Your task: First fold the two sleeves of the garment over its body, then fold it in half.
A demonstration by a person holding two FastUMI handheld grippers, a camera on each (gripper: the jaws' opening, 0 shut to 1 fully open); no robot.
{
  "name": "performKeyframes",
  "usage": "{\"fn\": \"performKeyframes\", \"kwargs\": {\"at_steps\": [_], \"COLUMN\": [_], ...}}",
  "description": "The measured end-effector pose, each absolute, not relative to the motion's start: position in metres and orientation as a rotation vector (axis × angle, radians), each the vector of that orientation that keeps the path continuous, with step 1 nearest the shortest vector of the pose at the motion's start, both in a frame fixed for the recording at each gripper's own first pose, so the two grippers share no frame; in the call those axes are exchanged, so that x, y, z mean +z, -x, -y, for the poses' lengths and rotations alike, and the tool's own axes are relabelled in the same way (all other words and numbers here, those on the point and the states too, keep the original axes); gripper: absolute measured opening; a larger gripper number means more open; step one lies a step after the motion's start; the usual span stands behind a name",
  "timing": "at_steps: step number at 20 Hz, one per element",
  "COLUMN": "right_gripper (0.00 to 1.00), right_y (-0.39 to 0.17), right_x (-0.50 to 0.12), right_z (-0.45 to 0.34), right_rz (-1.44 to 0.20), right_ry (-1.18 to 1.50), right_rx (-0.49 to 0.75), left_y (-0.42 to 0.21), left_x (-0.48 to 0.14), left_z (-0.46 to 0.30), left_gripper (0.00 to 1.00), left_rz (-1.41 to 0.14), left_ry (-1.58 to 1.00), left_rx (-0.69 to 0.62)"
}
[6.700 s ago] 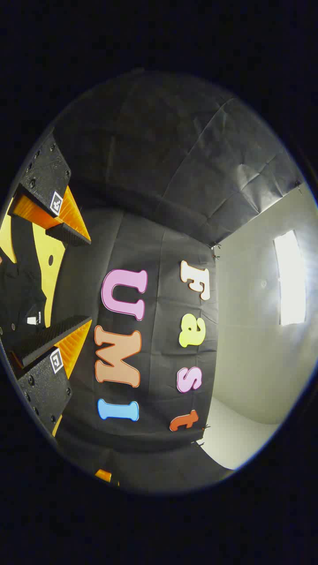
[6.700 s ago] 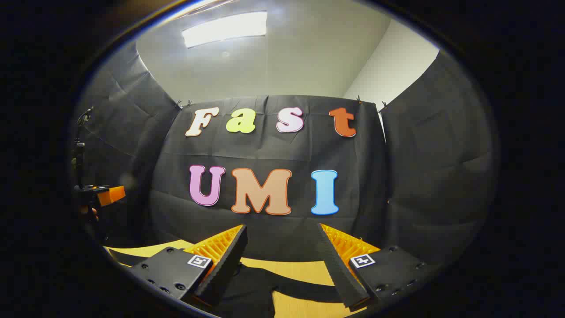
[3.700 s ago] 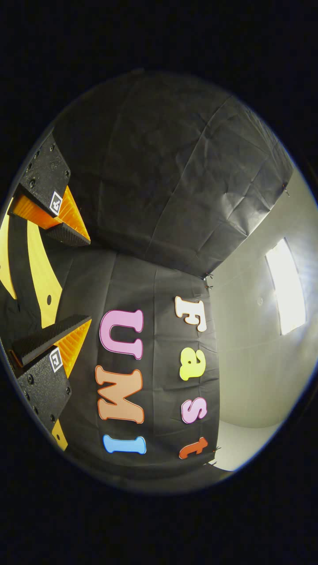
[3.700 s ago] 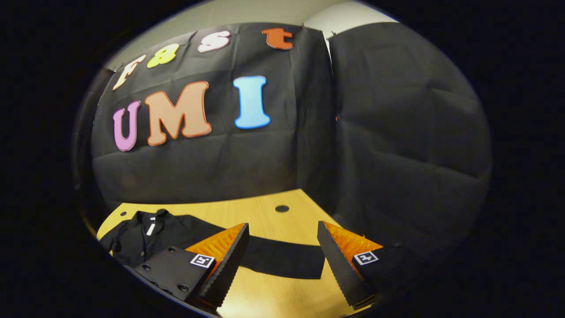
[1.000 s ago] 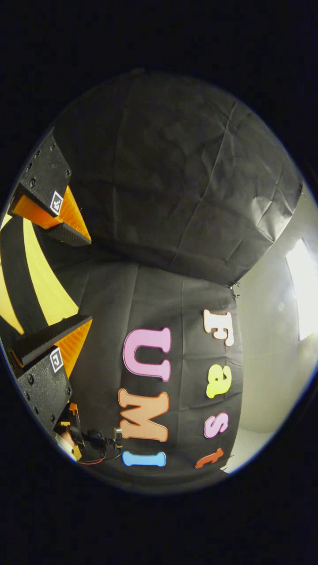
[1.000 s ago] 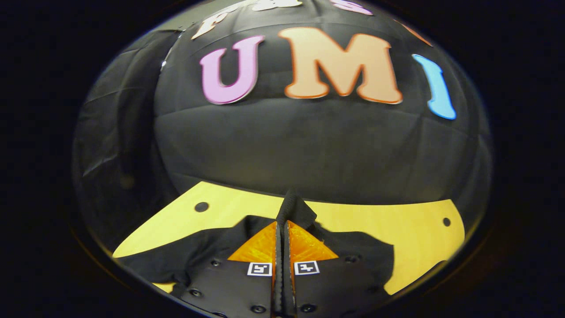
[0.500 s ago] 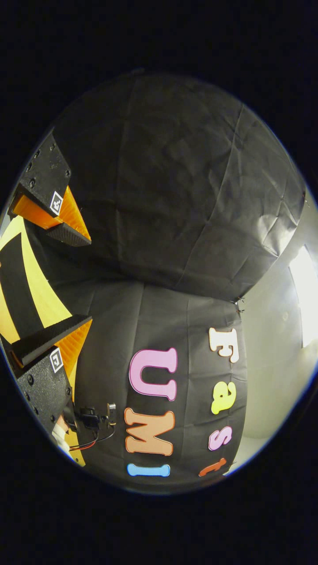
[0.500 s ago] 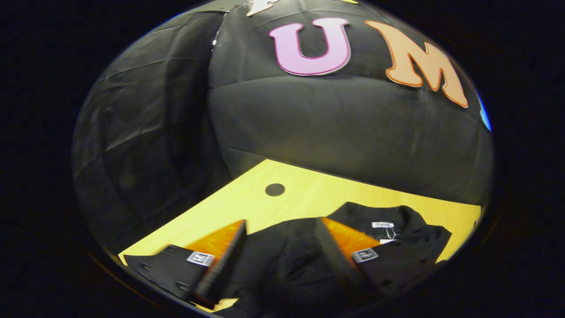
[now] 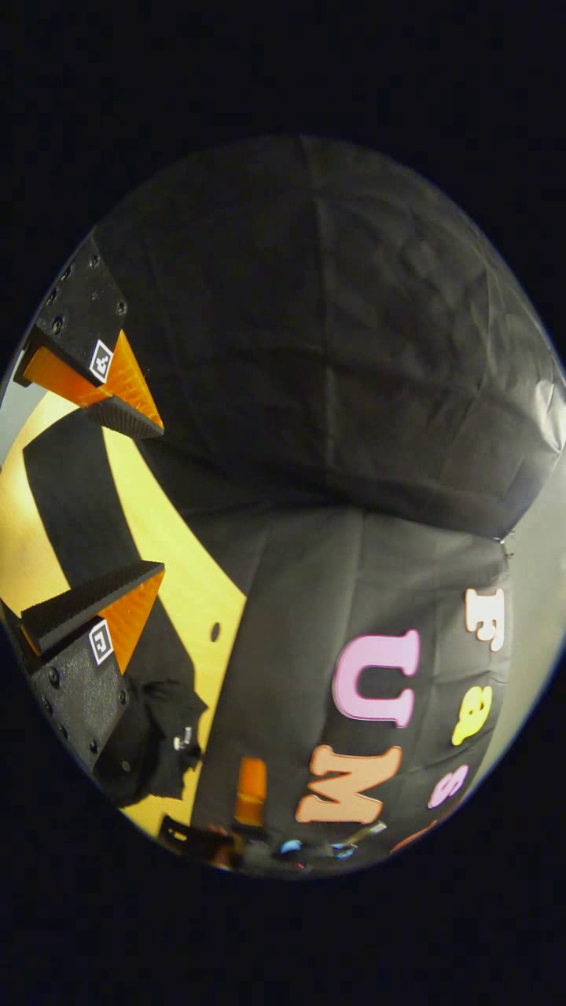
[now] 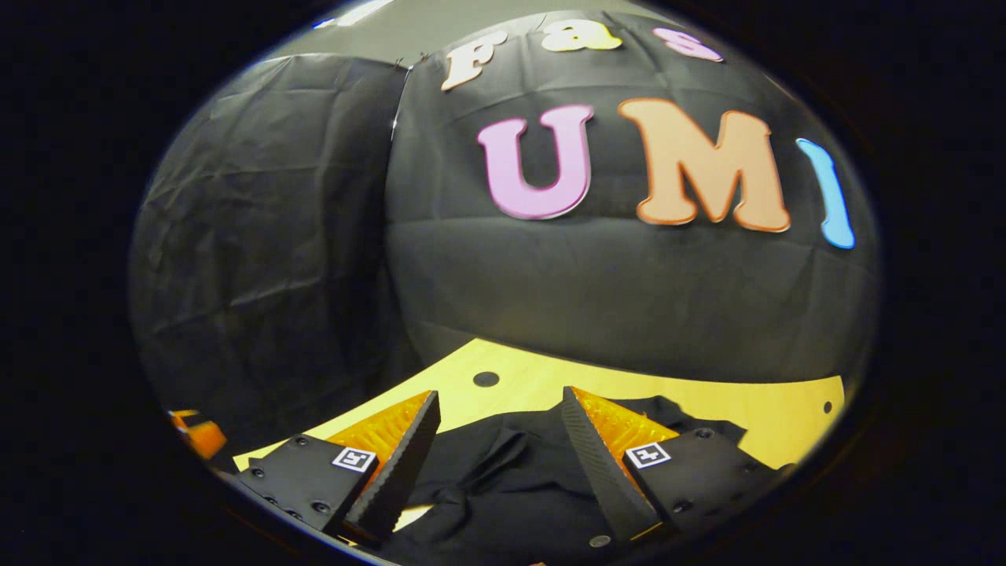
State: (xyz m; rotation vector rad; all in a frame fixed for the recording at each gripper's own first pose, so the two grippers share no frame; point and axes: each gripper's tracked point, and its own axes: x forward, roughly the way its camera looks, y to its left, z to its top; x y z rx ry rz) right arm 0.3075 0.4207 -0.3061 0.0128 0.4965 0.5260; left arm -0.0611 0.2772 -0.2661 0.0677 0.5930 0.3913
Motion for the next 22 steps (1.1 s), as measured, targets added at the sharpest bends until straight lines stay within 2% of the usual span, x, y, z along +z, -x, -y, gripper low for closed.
{"fn": "performKeyframes", "kwargs": {"at_steps": [2, 4, 10, 12, 17, 19, 20, 21, 22], "right_gripper": [0.97, 1.0, 0.97, 0.95, 0.95, 0.95, 0.97, 0.97, 0.95], "right_y": [-0.289, -0.273, -0.247, -0.244, -0.241, -0.24, -0.24, -0.24, -0.24], "right_x": [-0.273, -0.239, -0.147, -0.13, -0.116, -0.115, -0.116, -0.116, -0.116], "right_z": [-0.383, -0.345, -0.248, -0.232, -0.221, -0.22, -0.22, -0.22, -0.22], "right_rz": [-0.443, -0.392, -0.208, -0.166, -0.121, -0.117, -0.118, -0.119, -0.119], "right_ry": [-0.037, -0.061, -0.088, -0.096, -0.081, -0.081, -0.086, -0.092, -0.097], "right_rx": [0.482, 0.427, 0.24, 0.197, 0.156, 0.149, 0.153, 0.153, 0.153], "left_y": [0.077, 0.089, 0.115, 0.106, 0.105, 0.099, 0.097, 0.093, 0.091], "left_x": [-0.308, -0.335, -0.377, -0.372, -0.374, -0.378, -0.381, -0.383, -0.383], "left_z": [-0.287, -0.297, -0.3, -0.299, -0.29, -0.282, -0.278, -0.273, -0.269], "left_gripper": [0.92, 0.94, 0.95, 0.94, 0.92, 0.79, 0.61, 0.53, 0.32], "left_rz": [-0.686, -0.762, -0.918, -0.867, -0.884, -0.89, -0.89, -0.891, -0.889], "left_ry": [-0.075, -0.095, -0.032, -0.081, -0.086, -0.085, -0.085, -0.078, -0.074], "left_rx": [0.415, 0.451, 0.579, 0.571, 0.546, 0.51, 0.493, 0.47, 0.459]}}
